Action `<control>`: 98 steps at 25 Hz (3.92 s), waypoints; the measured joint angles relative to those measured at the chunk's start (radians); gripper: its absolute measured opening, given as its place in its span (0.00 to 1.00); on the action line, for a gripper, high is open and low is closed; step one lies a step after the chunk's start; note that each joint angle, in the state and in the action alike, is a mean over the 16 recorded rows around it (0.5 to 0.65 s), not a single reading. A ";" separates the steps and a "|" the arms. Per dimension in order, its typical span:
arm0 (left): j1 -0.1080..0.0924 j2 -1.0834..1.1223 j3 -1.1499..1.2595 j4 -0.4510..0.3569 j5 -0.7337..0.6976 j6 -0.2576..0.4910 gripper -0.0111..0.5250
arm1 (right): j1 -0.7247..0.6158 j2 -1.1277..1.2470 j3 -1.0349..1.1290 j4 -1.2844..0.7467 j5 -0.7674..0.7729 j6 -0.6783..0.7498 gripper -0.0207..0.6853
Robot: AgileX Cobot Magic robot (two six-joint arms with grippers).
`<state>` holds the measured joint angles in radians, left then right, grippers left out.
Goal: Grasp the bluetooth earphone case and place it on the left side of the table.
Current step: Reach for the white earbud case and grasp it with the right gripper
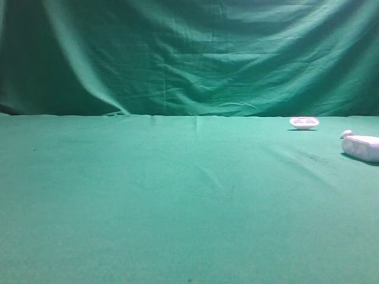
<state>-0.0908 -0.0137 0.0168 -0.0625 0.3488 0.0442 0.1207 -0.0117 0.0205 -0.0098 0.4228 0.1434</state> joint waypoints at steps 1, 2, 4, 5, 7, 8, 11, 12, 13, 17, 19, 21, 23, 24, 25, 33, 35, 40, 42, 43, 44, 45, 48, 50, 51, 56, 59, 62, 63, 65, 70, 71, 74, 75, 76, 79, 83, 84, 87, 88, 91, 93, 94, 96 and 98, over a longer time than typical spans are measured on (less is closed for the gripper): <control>0.000 0.000 0.000 0.000 0.000 0.000 0.02 | 0.000 0.000 0.000 0.000 0.000 0.000 0.03; 0.000 0.000 0.000 0.000 0.000 0.000 0.02 | 0.000 0.000 0.000 0.000 0.000 0.000 0.03; 0.000 0.000 0.000 0.000 0.000 0.000 0.02 | 0.000 0.000 0.000 0.000 0.000 0.000 0.03; 0.000 0.000 0.000 0.000 0.000 0.000 0.02 | 0.000 0.000 0.000 0.000 0.000 0.000 0.03; 0.000 0.000 0.000 0.000 0.000 0.000 0.02 | 0.000 0.000 0.000 0.000 0.000 0.000 0.03; 0.000 0.000 0.000 0.000 0.000 0.000 0.02 | 0.000 0.000 0.000 0.000 0.000 0.000 0.03; 0.000 0.000 0.000 0.000 0.000 0.000 0.02 | 0.000 0.000 0.000 0.000 0.000 0.000 0.03; 0.000 0.000 0.000 0.000 0.000 0.000 0.02 | 0.000 0.000 0.000 0.000 0.000 0.000 0.03; 0.000 0.000 0.000 0.000 0.000 0.000 0.02 | 0.000 0.000 0.000 -0.001 0.000 0.000 0.03; 0.000 0.000 0.000 0.000 0.000 0.000 0.02 | 0.000 0.000 0.000 -0.015 0.000 -0.002 0.03; 0.000 0.000 0.000 0.000 0.000 0.000 0.02 | 0.000 0.000 0.000 -0.028 -0.002 -0.004 0.03; 0.000 0.000 0.000 0.000 0.000 0.000 0.02 | 0.000 0.000 0.000 -0.042 -0.014 -0.004 0.03; 0.000 0.000 0.000 0.000 0.000 0.000 0.02 | 0.000 0.000 0.000 -0.054 -0.040 0.000 0.03; 0.000 0.000 0.000 0.000 0.000 0.000 0.02 | 0.000 0.000 0.000 -0.060 -0.060 0.002 0.03; 0.000 0.000 0.000 0.000 0.000 0.000 0.02 | 0.000 0.000 0.000 -0.066 -0.084 0.005 0.03; 0.000 0.000 0.000 0.000 0.000 0.000 0.02 | 0.000 0.014 -0.030 -0.098 -0.322 0.031 0.03; 0.000 0.000 0.000 0.000 0.000 0.000 0.02 | 0.000 0.035 -0.058 -0.097 -0.353 0.037 0.03; 0.000 0.000 0.000 0.000 0.000 0.000 0.02 | 0.000 0.148 -0.172 -0.092 -0.301 0.043 0.03; 0.000 0.000 0.000 0.000 0.000 0.000 0.02 | 0.000 0.214 -0.229 -0.087 -0.226 0.042 0.03; 0.000 0.000 0.000 0.000 0.000 0.000 0.02 | 0.000 0.252 -0.258 -0.084 -0.179 0.041 0.03; 0.000 0.000 0.000 0.000 0.000 0.000 0.02 | 0.000 0.291 -0.288 -0.081 -0.129 0.040 0.03; 0.000 0.000 0.000 0.000 0.000 0.000 0.02 | 0.000 0.333 -0.318 -0.078 -0.076 0.038 0.03; 0.000 0.000 0.000 0.000 0.000 0.000 0.02 | 0.000 0.470 -0.404 -0.067 0.081 0.029 0.03; 0.000 0.000 0.000 0.000 0.000 0.000 0.02 | 0.002 0.567 -0.460 -0.059 0.181 0.019 0.03; 0.000 0.000 0.000 0.000 0.000 0.000 0.02 | 0.006 0.615 -0.486 -0.055 0.226 0.013 0.03; 0.000 0.000 0.000 0.000 0.000 0.000 0.02 | 0.048 0.847 -0.599 -0.051 0.387 -0.017 0.03; 0.000 0.000 0.000 0.000 0.000 0.000 0.02 | 0.084 0.981 -0.660 -0.062 0.432 -0.034 0.05; 0.000 0.000 0.000 0.000 0.000 0.000 0.02 | 0.122 1.112 -0.721 -0.077 0.445 -0.048 0.12; 0.000 0.000 0.000 0.000 0.000 0.000 0.02 | 0.135 1.154 -0.741 -0.083 0.443 -0.050 0.16; 0.000 0.000 0.000 0.000 0.000 0.000 0.02 | 0.159 1.235 -0.778 -0.099 0.430 -0.049 0.25; 0.000 0.000 0.000 0.000 0.000 0.000 0.02 | 0.196 1.413 -0.862 -0.141 0.376 -0.024 0.53; 0.000 0.000 0.000 0.000 0.000 0.000 0.02 | 0.199 1.445 -0.879 -0.148 0.366 -0.017 0.59; 0.000 0.000 0.000 0.000 0.000 0.000 0.02 | 0.201 1.536 -0.931 -0.166 0.344 0.008 0.75; 0.000 0.000 0.000 0.000 0.000 0.000 0.02 | 0.201 1.564 -0.949 -0.171 0.341 0.017 0.80; 0.000 0.000 0.000 0.000 0.000 0.000 0.02 | 0.201 1.592 -0.966 -0.177 0.339 0.025 0.84; 0.000 0.000 0.000 0.000 0.000 0.000 0.02 | 0.201 1.668 -1.016 -0.193 0.339 0.049 0.92; 0.000 0.000 0.000 0.000 0.000 0.000 0.02 | 0.201 1.753 -1.072 -0.205 0.346 0.070 0.94; 0.000 0.000 0.000 0.000 0.000 0.000 0.02 | 0.201 1.770 -1.083 -0.207 0.348 0.073 0.94; 0.000 0.000 0.000 0.000 0.000 0.000 0.02 | 0.202 1.814 -1.112 -0.211 0.354 0.079 0.93; 0.000 0.000 0.000 0.000 0.000 0.000 0.02 | 0.202 1.825 -1.119 -0.211 0.356 0.079 0.92; 0.000 0.000 0.000 0.000 0.000 0.000 0.02 | 0.202 1.850 -1.135 -0.210 0.357 0.080 0.85; 0.000 0.000 0.000 0.000 0.000 0.000 0.02 | 0.202 1.861 -1.140 -0.210 0.358 0.080 0.79; 0.000 0.000 0.000 0.000 0.000 0.000 0.02 | 0.202 1.864 -1.142 -0.210 0.358 0.081 0.77; 0.000 0.000 0.000 0.000 0.000 0.000 0.02 | 0.202 1.869 -1.144 -0.210 0.359 0.084 0.71; 0.000 0.000 0.000 0.000 0.000 0.000 0.02 | 0.203 1.873 -1.149 -0.210 0.364 0.088 0.65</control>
<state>-0.0908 -0.0137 0.0168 -0.0625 0.3488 0.0442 0.3233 1.8609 -1.1281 -0.2195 0.7865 0.2312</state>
